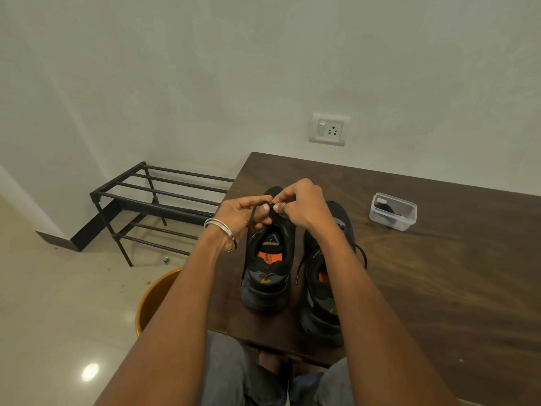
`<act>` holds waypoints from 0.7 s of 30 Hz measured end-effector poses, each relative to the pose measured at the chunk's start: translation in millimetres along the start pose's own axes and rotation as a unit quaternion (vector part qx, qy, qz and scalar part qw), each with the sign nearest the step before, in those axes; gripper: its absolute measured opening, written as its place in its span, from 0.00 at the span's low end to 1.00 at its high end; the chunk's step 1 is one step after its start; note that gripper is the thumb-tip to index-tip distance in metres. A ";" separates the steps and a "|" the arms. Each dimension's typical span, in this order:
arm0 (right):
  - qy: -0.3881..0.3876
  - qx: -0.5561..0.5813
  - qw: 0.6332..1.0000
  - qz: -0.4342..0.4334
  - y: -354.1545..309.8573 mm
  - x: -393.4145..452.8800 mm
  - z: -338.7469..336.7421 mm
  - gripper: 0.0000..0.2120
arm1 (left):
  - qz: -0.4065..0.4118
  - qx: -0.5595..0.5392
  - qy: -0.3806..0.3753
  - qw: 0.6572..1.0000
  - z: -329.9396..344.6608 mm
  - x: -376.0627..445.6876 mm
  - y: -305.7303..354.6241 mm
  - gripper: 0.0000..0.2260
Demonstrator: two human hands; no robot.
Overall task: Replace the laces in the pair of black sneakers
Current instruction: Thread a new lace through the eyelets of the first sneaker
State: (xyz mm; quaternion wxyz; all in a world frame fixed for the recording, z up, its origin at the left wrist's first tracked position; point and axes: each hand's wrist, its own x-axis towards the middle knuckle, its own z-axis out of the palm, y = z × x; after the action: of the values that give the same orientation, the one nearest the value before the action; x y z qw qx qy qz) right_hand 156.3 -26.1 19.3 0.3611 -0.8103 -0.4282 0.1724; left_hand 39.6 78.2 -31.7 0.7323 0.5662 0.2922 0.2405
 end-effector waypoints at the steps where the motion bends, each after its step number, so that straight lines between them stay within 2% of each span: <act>1: -0.001 -0.001 1.000 0.001 -0.2 -0.1 0.1 0.07 | 0.004 0.010 0.003 1.000 -0.2 0.9 -0.9 0.08; 6: 0.006 0.009 1.000 0.015 0.4 1.0 1.3 0.05 | 0.029 0.061 0.063 0.996 2.9 4.1 -4.2 0.01; 12: 0.041 -0.073 0.996 0.043 1.5 4.3 9.5 0.06 | 0.051 0.149 0.143 0.977 11.4 8.5 -3.9 0.07; 16: 0.019 -0.111 0.990 0.088 -2.3 -7.3 6.0 0.10 | 0.040 0.181 0.175 0.967 12.8 9.0 -8.2 0.09; 18: 0.009 -0.100 0.988 0.119 2.1 -12.9 3.1 0.07 | 0.034 0.207 0.197 0.958 12.0 8.2 -11.2 0.11; 21: 0.005 -0.011 0.983 0.184 10.4 -17.0 2.6 0.07 | -0.001 0.196 0.216 0.957 11.7 4.9 -13.0 0.12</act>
State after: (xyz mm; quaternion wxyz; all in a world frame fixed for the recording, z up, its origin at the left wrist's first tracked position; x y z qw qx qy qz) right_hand 151.0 -42.7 9.5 0.3164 -0.8801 -0.2719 0.2269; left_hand 51.6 70.4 -42.9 0.5267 0.6326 0.4853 0.2949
